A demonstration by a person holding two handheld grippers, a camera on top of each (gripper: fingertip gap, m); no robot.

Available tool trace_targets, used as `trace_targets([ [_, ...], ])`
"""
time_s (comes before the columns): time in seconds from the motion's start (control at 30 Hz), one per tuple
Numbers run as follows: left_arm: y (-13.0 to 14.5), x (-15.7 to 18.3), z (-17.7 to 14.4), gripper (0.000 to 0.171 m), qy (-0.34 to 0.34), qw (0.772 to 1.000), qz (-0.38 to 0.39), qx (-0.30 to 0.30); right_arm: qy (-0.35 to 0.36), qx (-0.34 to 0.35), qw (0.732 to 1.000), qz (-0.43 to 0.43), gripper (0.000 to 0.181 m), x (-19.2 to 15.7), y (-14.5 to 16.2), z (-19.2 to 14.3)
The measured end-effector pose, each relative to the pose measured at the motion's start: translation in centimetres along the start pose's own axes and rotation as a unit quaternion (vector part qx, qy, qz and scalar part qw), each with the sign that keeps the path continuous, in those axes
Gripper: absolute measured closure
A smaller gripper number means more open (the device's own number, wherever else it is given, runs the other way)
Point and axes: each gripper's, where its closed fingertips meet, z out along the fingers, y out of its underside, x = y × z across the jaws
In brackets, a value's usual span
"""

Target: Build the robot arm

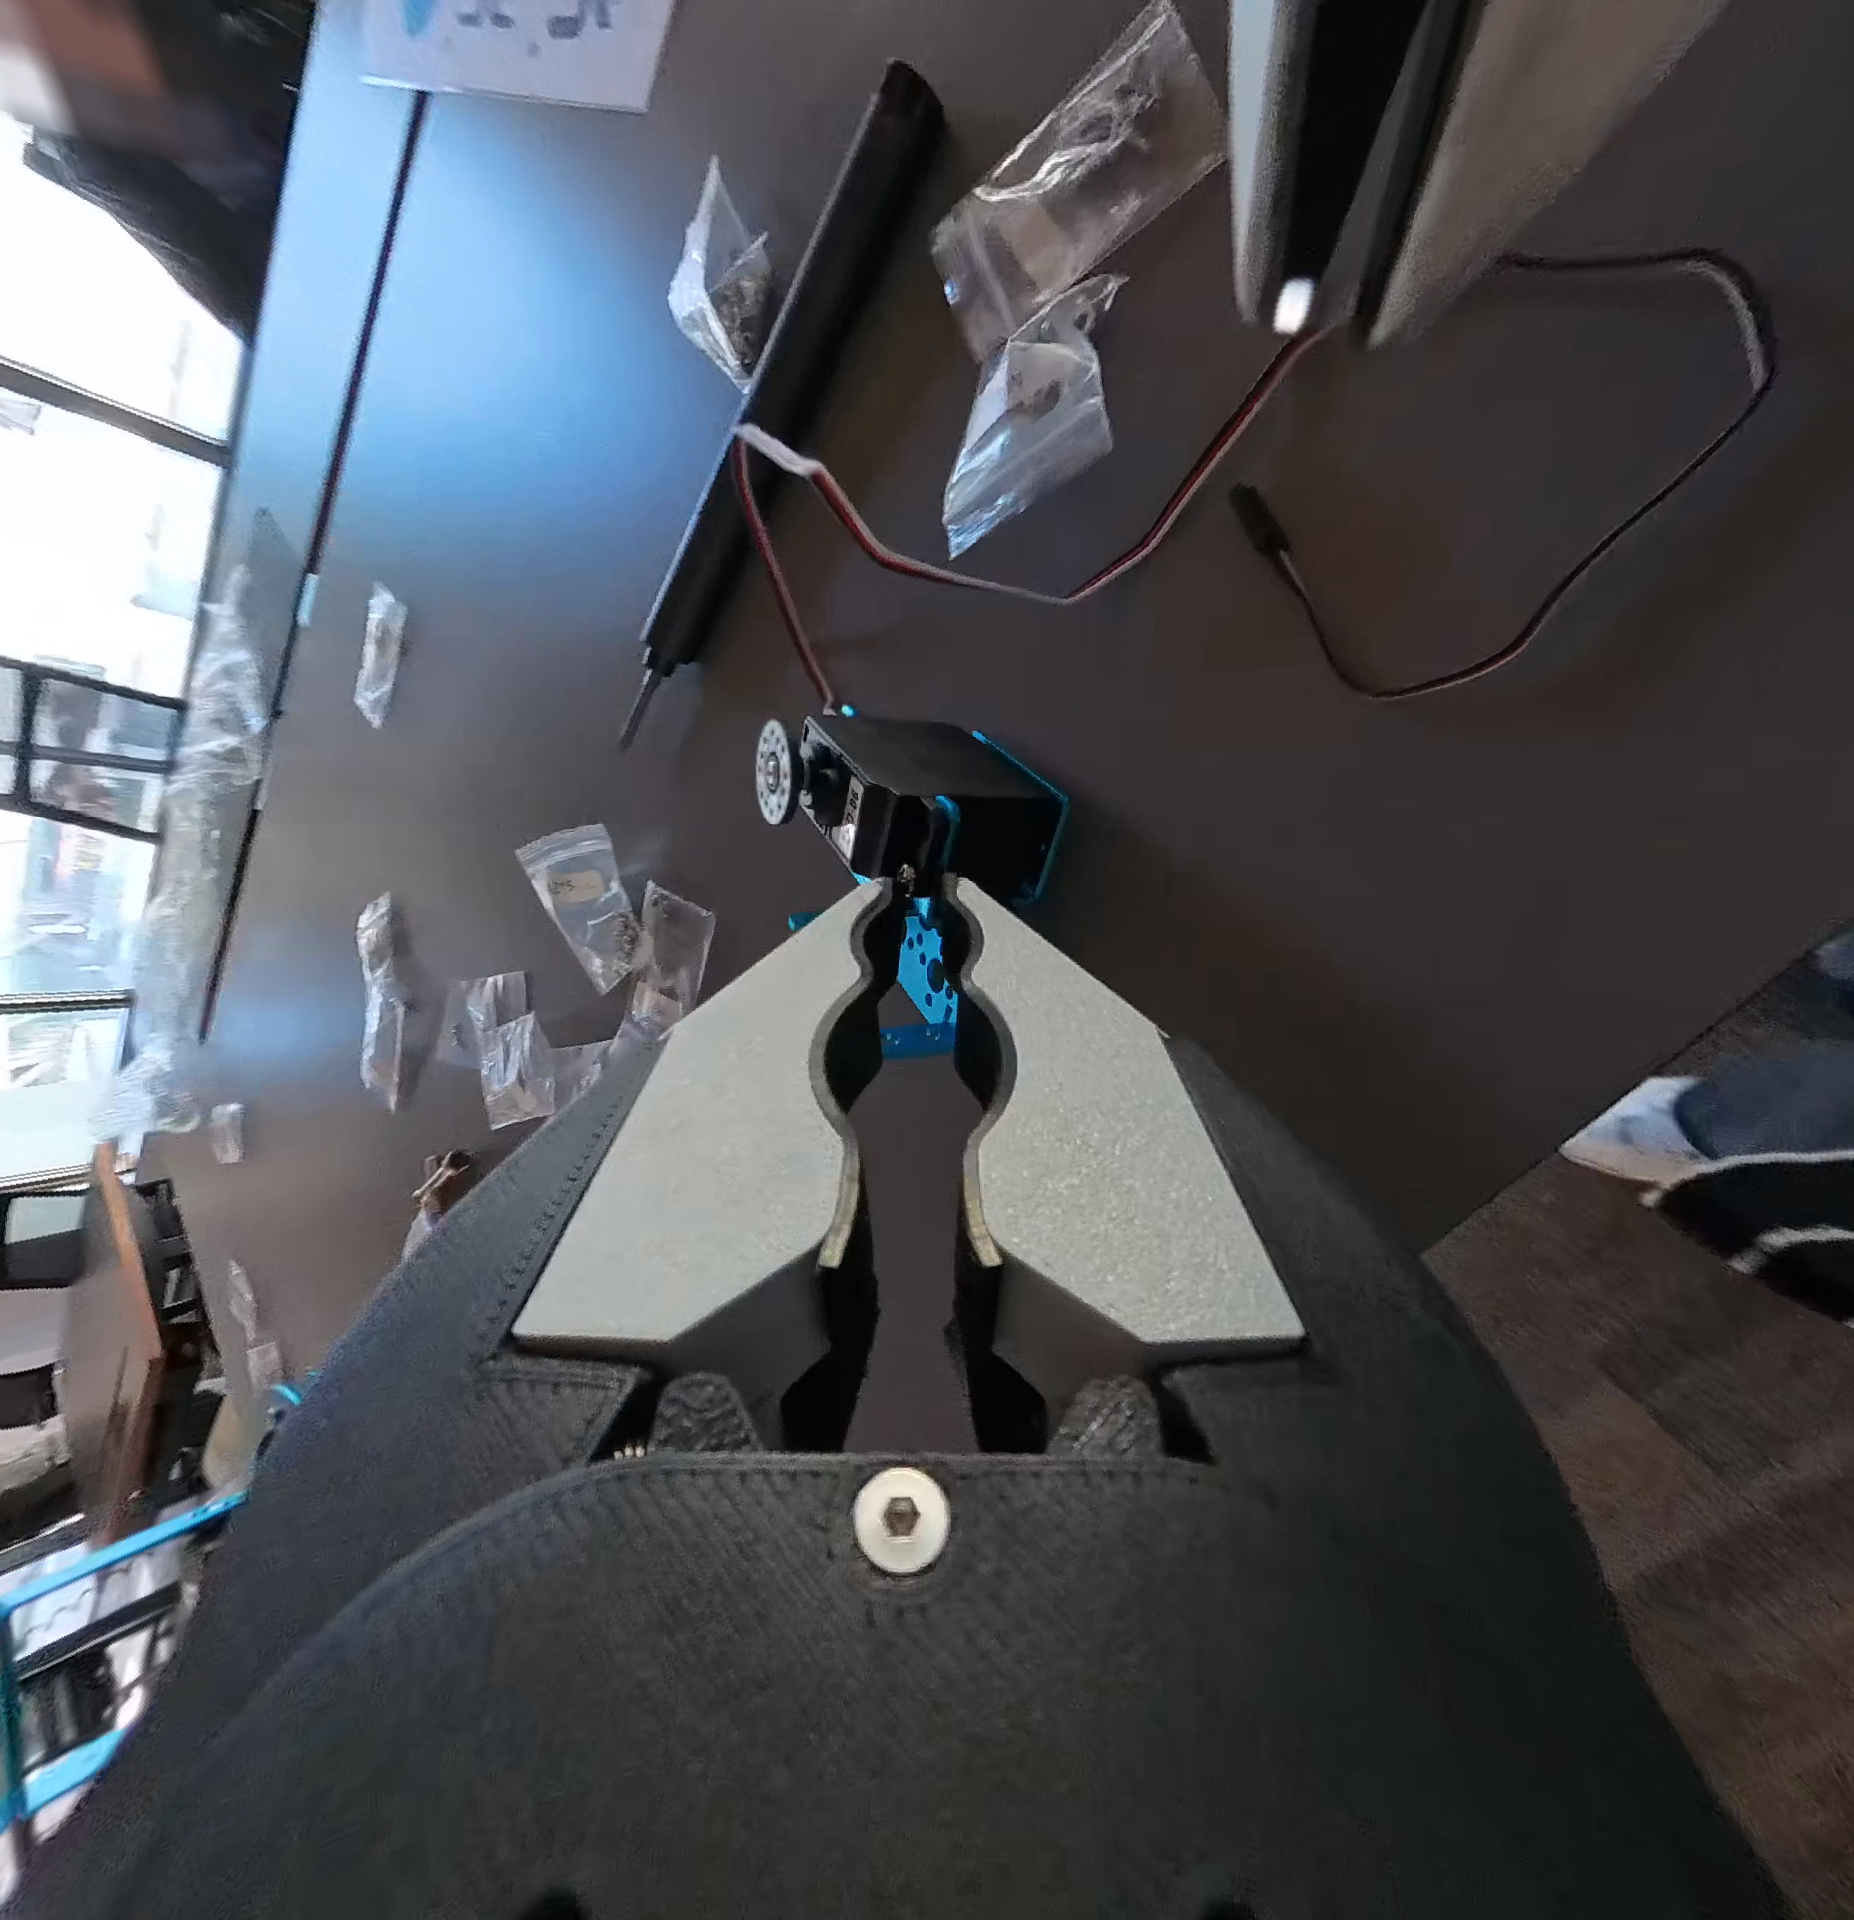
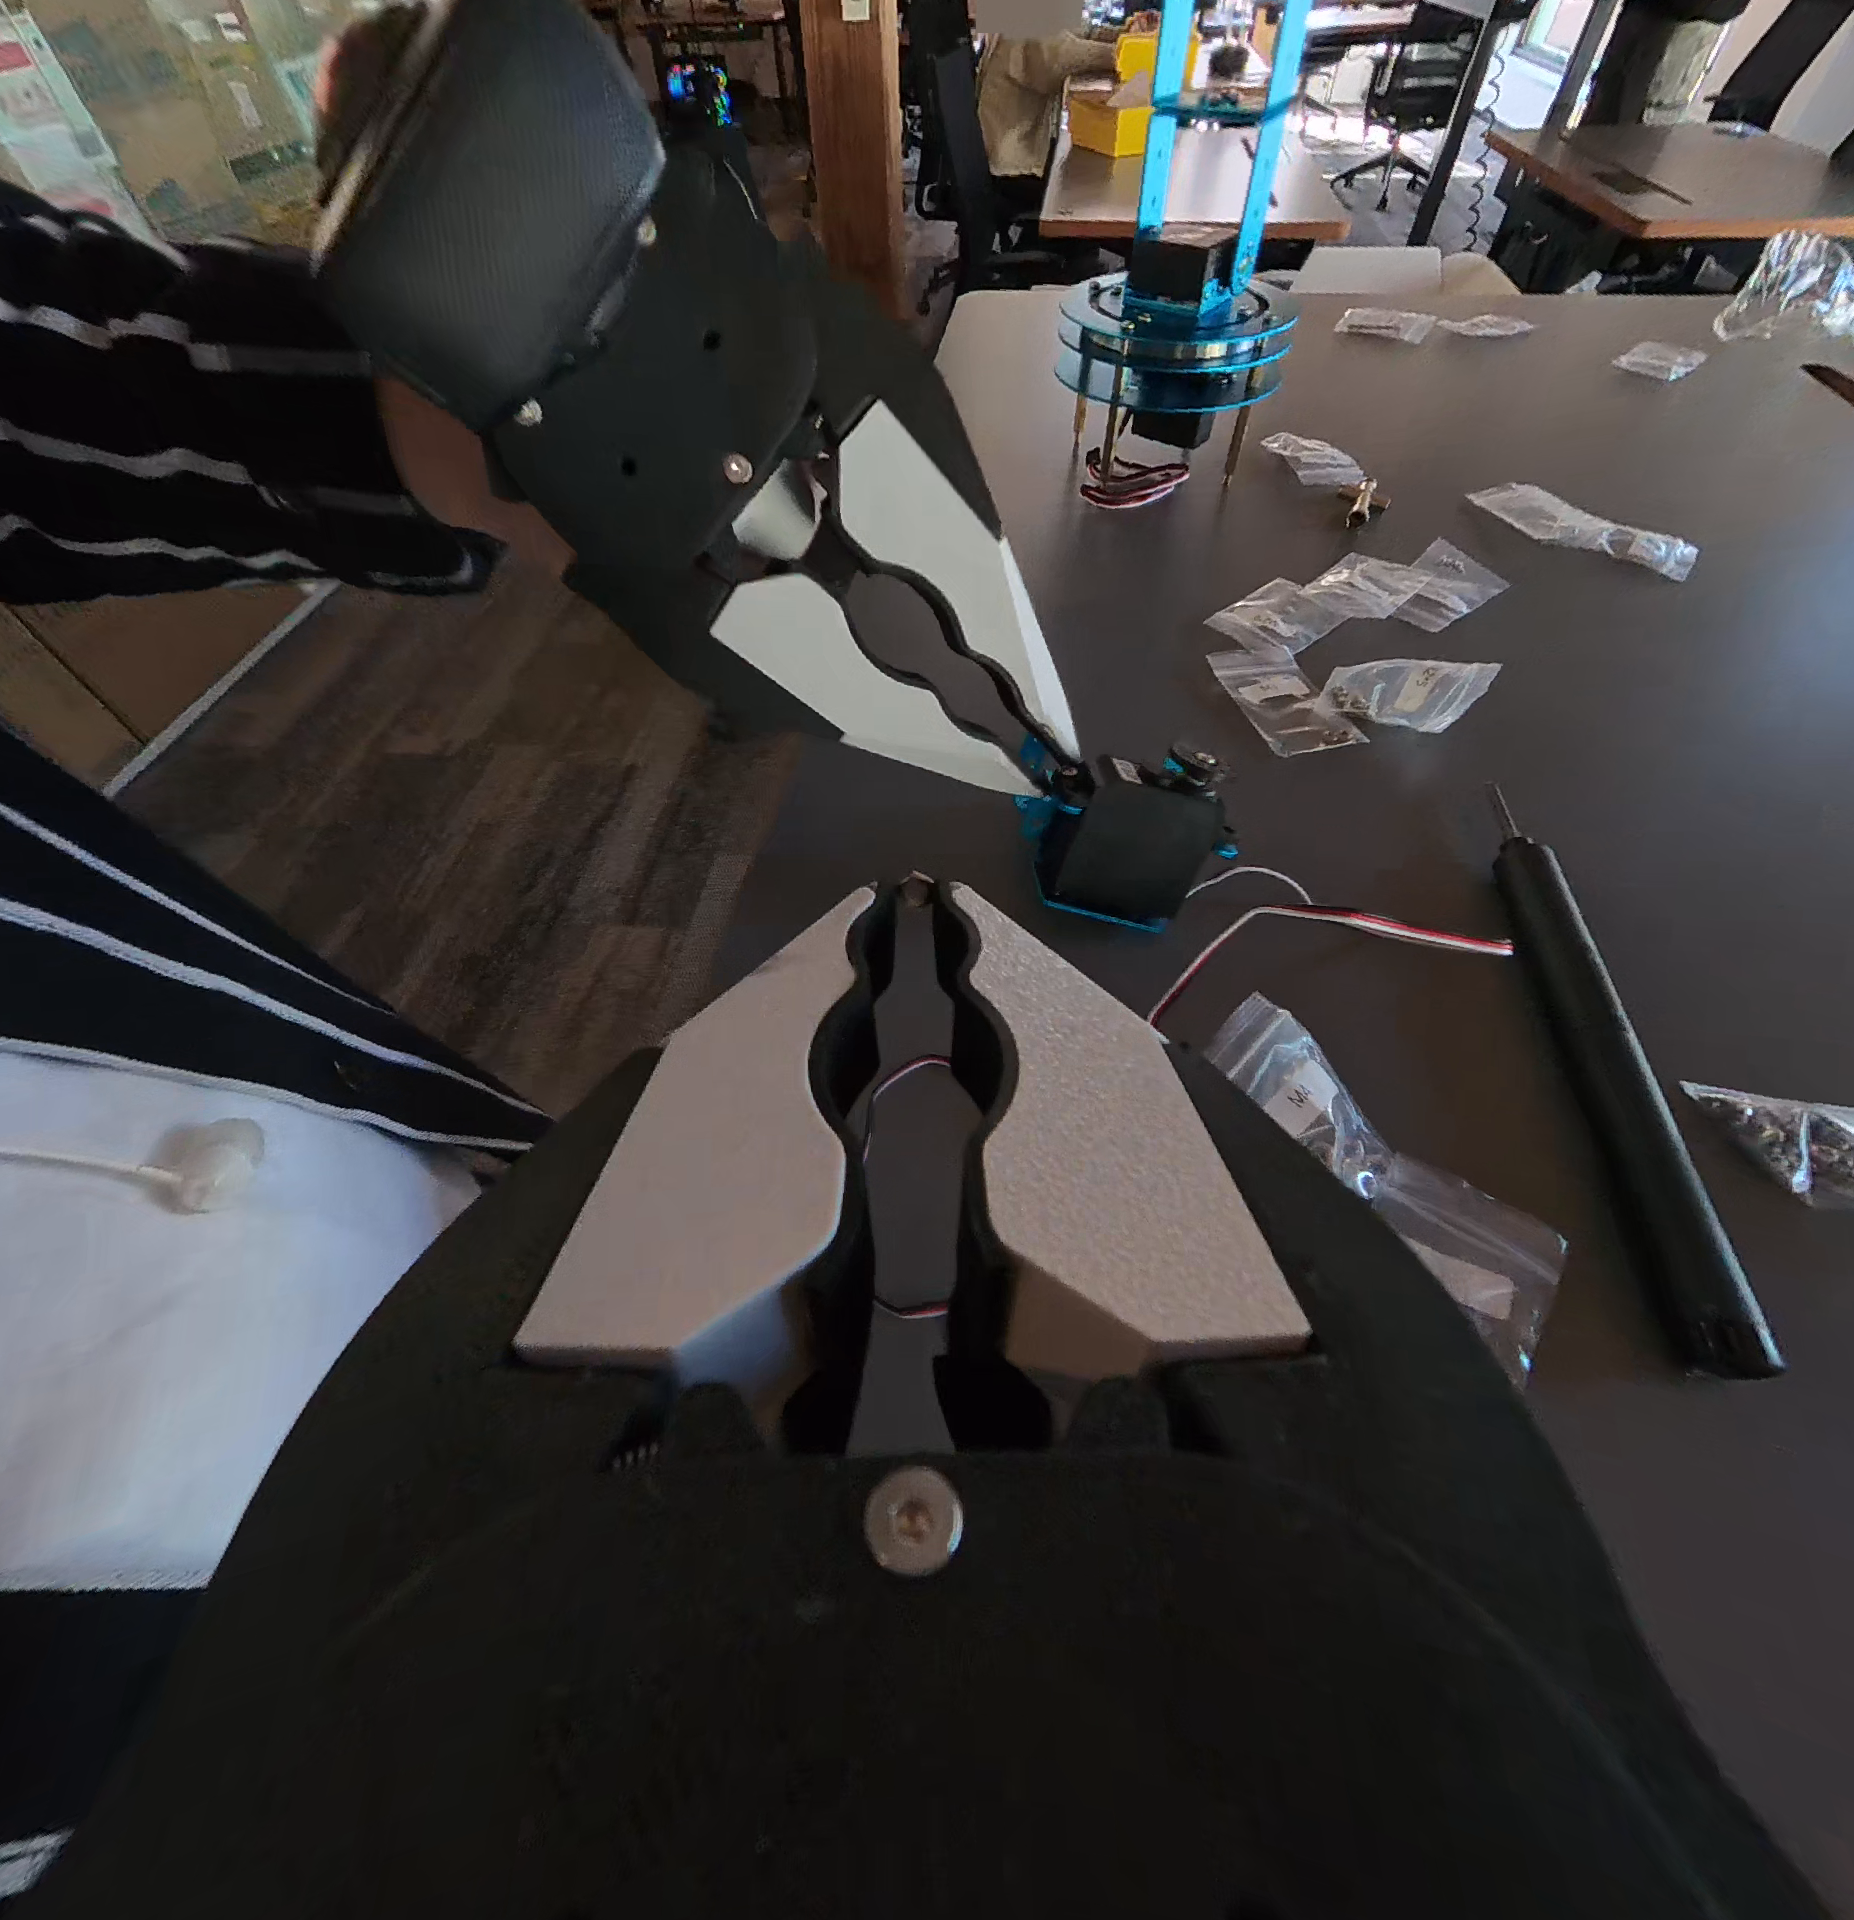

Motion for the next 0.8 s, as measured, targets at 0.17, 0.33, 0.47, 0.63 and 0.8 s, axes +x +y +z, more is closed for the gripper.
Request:
trace_targets([
  [0.17,-1.2,0.1,0.0,0.166,0.062,0.998,-0.002,-0.024,0.006,-0.004,0.999,0.034,0.176,1.1,0.5,0.6],
  [0.33,-1.4,-0.2,0.1,0.166,0.122,0.991,-0.004,-0.057,0.026,-0.017,0.998,0.050,0.176,2.0,1.5,0.9],
  [0.47,-1.5,-0.4,0.0,0.166,0.195,0.977,-0.024,-0.083,0.030,-0.020,0.997,0.066,0.176,2.3,2.0,0.8],
  [0.63,-1.8,-0.5,0.0,0.166,0.288,0.949,-0.046,-0.120,0.036,-0.019,0.996,0.074,0.176,2.5,1.9,0.7],
  [0.8,-2.4,-0.1,0.2,0.167,0.378,0.910,-0.090,-0.142,0.049,-0.016,0.996,0.078,0.176,2.8,1.6,0.8],
])
